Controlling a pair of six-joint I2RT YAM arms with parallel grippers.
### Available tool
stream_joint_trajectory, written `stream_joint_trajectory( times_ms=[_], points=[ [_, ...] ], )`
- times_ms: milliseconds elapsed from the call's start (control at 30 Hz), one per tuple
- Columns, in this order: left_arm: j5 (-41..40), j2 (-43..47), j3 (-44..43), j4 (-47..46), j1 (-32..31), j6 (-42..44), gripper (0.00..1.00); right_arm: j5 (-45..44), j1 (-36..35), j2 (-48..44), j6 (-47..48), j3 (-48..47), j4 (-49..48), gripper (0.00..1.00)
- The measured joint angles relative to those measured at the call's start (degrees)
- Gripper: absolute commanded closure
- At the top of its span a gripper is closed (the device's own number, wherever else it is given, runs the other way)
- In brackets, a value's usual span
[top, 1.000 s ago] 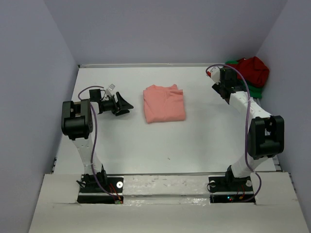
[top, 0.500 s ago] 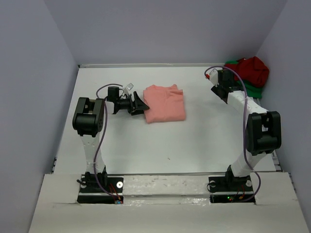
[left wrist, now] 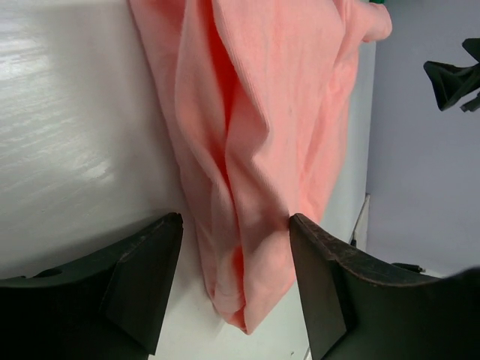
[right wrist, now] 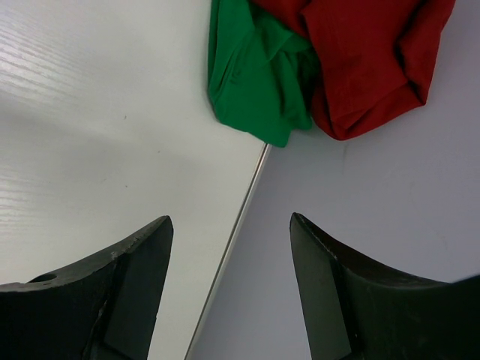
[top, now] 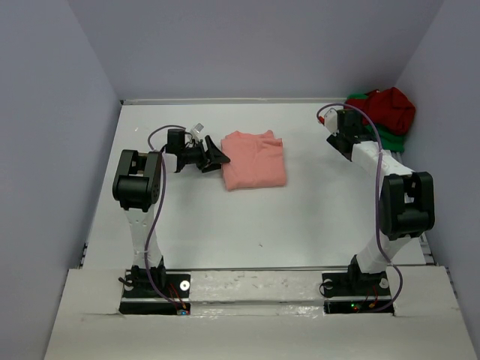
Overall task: Fold and stack the t-shirts
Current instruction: Put the neatly folded tshirt into the corner of the board with the left arm
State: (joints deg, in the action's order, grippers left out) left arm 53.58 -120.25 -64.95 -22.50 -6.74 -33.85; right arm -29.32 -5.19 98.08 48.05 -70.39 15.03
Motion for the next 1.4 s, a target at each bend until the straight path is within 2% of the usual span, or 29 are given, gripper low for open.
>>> stream_joint_trajectory(
  times_ms=[133, 267, 667, 767, 833, 900, 933, 1000, 1067, 1400],
  points=[
    [-1.8, 0.0, -0.7, 1.0, -0.5, 0.4, 0.29, 0.4, 0.0, 0.0, -0.1, 0.0, 0.0, 0.31],
    [-3.2, 0.1, -1.0, 1.8, -1.2, 1.0, 0.35, 0.8, 0.0, 0.0, -0.1, 0.0, 0.0, 0.31],
    [-7.1, 0.9, -2.5, 6.5, -6.1, 5.0, 0.37, 1.5, 0.0, 0.0, -0.4, 0.3, -0.1, 0.30],
    [-8.0, 1.0, -3.1, 7.7, -6.6, 6.1, 0.44, 1.5, 0.0, -0.1, -0.5, 1.2, 0.0, 0.30],
    [-9.1, 1.1, -3.3, 8.6, -6.8, 6.9, 0.53, 1.6, 0.0, -0.1, -0.5, 1.7, 0.0, 0.30],
    [-10.1, 1.1, -3.4, 9.4, -7.0, 7.4, 0.64, 1.7, 0.0, -0.1, -0.6, 1.9, 0.0, 0.30],
    [-11.0, 1.1, -3.4, 10.0, -7.2, 7.9, 0.73, 1.8, 0.0, -0.1, -0.7, 2.0, 0.0, 0.30],
    [-11.5, 1.0, -3.5, 10.7, -7.4, 8.2, 0.84, 1.8, 0.0, -0.1, -0.9, 2.0, -0.1, 0.30],
    [-11.6, 1.0, -3.6, 11.0, -7.6, 8.3, 1.00, 1.9, 0.0, -0.1, -1.2, 2.0, 0.0, 0.30],
    [-12.3, 1.1, -4.9, 13.3, -8.2, 9.7, 1.00, 2.9, 0.0, -0.2, -1.9, 2.0, 0.0, 0.31]
  ],
)
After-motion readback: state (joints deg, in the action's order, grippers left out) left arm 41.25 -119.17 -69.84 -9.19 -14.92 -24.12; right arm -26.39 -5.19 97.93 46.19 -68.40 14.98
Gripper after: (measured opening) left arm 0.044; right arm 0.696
